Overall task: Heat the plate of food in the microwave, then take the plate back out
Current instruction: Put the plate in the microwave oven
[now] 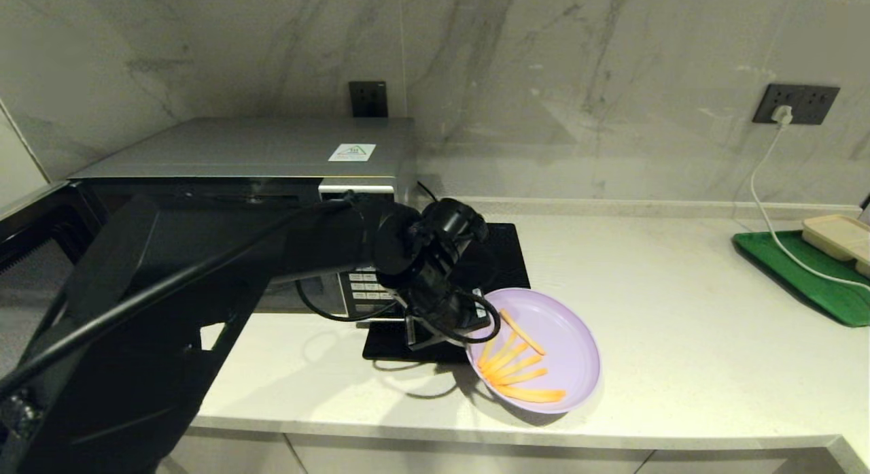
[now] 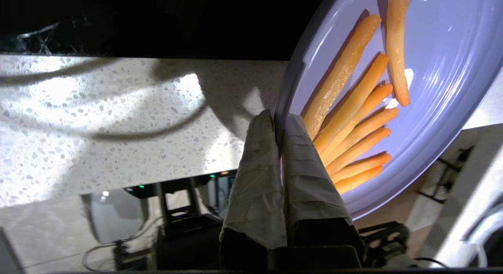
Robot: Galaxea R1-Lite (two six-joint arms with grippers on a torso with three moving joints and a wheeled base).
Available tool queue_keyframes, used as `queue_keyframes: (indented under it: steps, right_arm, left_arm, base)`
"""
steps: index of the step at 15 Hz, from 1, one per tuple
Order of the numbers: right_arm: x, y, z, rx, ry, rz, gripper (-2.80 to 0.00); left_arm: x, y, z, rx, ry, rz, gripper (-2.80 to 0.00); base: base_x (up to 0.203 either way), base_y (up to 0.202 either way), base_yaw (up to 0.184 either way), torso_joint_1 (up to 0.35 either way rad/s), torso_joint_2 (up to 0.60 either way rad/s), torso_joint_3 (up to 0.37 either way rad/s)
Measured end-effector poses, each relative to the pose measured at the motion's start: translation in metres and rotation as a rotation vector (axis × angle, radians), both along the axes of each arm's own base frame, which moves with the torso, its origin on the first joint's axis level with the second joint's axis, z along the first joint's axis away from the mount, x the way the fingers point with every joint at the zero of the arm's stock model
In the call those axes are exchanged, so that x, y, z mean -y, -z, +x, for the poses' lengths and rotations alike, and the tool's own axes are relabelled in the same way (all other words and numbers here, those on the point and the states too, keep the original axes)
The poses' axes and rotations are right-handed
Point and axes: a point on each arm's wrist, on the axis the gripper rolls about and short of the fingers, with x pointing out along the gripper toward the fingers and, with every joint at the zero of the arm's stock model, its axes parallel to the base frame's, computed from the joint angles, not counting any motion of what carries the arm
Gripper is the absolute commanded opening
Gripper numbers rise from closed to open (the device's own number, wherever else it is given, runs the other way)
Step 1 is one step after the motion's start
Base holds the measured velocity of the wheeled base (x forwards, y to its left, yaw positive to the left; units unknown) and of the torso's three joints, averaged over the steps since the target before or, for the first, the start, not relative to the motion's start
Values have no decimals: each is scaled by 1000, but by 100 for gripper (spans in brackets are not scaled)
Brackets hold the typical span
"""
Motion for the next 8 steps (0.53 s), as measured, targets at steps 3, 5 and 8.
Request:
queue_keyframes:
  steps: [3,5,8]
  right_arm:
    - [0,0,0,0,0,1,-280]
    - [0,0,0,0,0,0,-280]
    - [0,0,0,0,0,0,-280]
  left_arm:
    - [-9,-9,2,-34,-29,-59,-280]
    - [-15,-12,2,-41,-41,-63,-280]
    - [-28,-9,0,-66,-63,-37,-280]
  base:
    - [0,0,0,0,0,0]
    - [0,0,0,0,0,0]
    - [0,0,0,0,0,0]
